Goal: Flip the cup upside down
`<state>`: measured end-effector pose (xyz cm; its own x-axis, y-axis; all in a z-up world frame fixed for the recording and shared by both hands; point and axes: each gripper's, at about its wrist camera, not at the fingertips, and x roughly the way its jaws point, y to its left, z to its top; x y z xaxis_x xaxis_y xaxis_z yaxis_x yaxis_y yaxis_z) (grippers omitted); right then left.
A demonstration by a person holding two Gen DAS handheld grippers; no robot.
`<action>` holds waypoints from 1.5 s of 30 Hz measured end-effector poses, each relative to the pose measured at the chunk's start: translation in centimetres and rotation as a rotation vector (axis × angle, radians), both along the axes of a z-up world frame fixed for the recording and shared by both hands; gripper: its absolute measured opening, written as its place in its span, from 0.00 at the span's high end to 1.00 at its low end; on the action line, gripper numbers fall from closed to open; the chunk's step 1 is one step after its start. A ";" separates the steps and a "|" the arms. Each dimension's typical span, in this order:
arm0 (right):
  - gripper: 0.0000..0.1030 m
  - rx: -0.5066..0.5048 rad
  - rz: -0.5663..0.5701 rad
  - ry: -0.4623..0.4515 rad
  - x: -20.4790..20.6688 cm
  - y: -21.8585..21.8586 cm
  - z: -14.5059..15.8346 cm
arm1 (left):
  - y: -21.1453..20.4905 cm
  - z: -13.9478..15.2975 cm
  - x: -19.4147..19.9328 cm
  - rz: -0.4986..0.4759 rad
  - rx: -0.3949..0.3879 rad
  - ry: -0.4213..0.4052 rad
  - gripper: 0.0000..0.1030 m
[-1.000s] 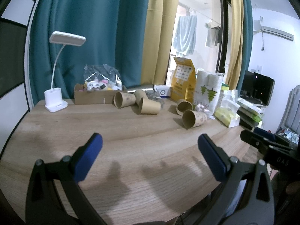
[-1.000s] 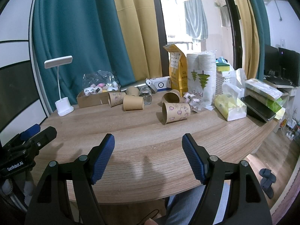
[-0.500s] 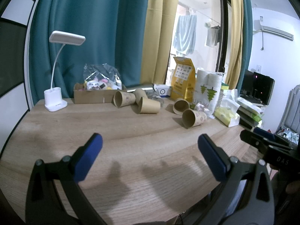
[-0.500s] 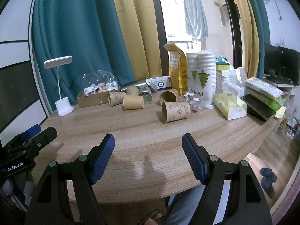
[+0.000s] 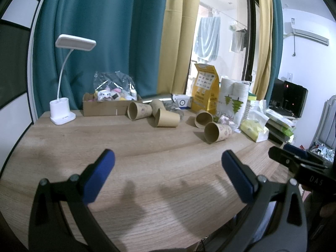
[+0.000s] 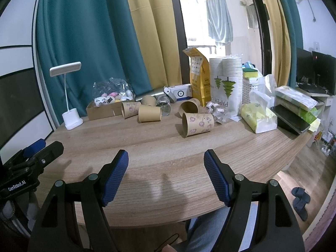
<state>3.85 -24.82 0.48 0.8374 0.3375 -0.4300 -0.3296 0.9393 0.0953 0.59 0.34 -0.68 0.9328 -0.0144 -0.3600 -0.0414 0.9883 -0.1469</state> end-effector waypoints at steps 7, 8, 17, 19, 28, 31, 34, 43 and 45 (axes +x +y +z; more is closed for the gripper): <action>0.25 0.002 0.001 0.001 0.1 0.2 -0.3 | 0.0 0.0 0.0 0.001 0.001 0.000 0.00; 0.25 0.001 0.001 0.001 0.1 0.2 -0.2 | 0.0 0.0 0.0 0.001 0.000 0.000 0.00; 0.25 0.002 0.002 0.002 0.0 0.3 -0.3 | -0.1 0.0 0.1 0.000 -0.002 0.004 0.00; 0.25 0.002 0.002 0.002 0.0 0.3 -0.3 | -0.2 -0.3 0.0 0.000 -0.002 0.007 0.00; 0.25 0.000 0.003 0.006 -0.1 0.4 -0.4 | -0.4 -0.5 0.0 -0.003 -0.003 0.011 0.00; 0.25 0.000 0.003 0.007 0.1 0.4 -0.4 | -0.7 -0.9 0.1 -0.012 -0.007 0.023 0.00; 0.25 0.000 0.003 0.010 0.2 0.5 -0.6 | -0.9 -1.0 0.1 -0.019 0.000 0.026 0.00; 0.25 -0.010 0.017 0.038 1.4 1.1 -1.7 | -0.9 -0.6 3.4 -0.096 0.046 0.120 0.00; 0.25 -0.014 0.015 0.050 2.7 0.8 -1.5 | -0.9 -0.3 5.1 -0.112 0.077 0.151 0.00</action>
<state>6.57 -24.06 -1.05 0.8098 0.3434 -0.4757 -0.3386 0.9357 0.0991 5.73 -0.56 -0.99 0.8621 -0.0823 -0.4999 0.0537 0.9960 -0.0713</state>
